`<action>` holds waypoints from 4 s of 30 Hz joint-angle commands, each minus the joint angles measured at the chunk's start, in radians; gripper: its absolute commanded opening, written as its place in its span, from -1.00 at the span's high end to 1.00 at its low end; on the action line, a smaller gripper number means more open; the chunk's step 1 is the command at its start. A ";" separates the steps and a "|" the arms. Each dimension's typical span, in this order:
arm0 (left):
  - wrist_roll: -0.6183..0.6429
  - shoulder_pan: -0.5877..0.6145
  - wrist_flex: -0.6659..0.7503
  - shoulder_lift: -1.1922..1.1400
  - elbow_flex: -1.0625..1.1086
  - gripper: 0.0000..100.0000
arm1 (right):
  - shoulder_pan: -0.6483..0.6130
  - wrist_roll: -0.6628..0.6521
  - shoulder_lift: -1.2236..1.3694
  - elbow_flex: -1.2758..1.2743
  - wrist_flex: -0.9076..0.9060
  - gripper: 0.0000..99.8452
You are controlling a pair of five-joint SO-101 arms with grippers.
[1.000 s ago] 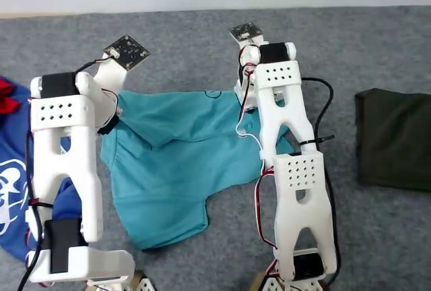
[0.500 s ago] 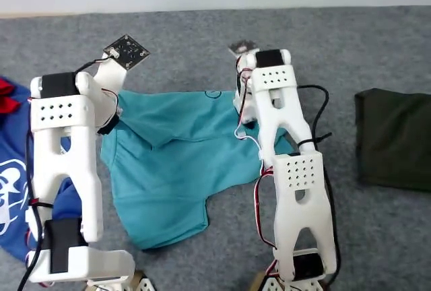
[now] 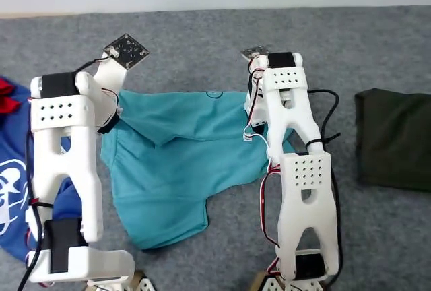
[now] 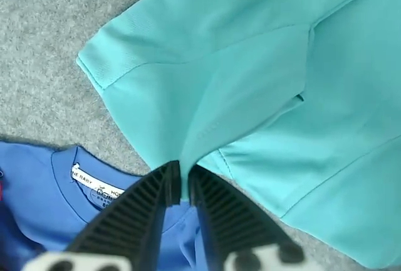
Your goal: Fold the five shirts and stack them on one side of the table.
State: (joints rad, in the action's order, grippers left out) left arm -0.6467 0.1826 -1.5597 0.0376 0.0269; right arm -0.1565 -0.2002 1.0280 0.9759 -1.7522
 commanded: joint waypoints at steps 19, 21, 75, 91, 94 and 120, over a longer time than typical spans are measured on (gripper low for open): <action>0.150 0.003 0.020 0.167 -0.157 0.99 | -0.028 -0.064 -0.489 0.005 -0.039 0.98; 0.180 0.002 0.021 0.221 -0.232 0.99 | -0.031 -0.064 -0.555 0.005 -0.039 0.98; 0.006 -0.002 0.358 0.689 -0.567 0.99 | 0.139 -0.051 -1.871 -0.775 -0.008 0.98; 0.008 -0.049 0.687 0.362 -0.010 0.99 | 0.124 -0.021 -1.666 -1.473 0.805 0.98; 0.008 -0.049 0.776 0.270 0.021 0.99 | 0.124 -0.021 -1.520 -1.442 0.934 0.98; 0.003 0.031 1.109 -0.153 0.019 0.99 | 0.120 -0.021 -0.447 -0.482 1.009 0.98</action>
State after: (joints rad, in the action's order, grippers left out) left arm -0.6329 0.2010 -0.4826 -0.1235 0.0575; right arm -0.0292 -0.2248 0.5600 0.3959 -0.7564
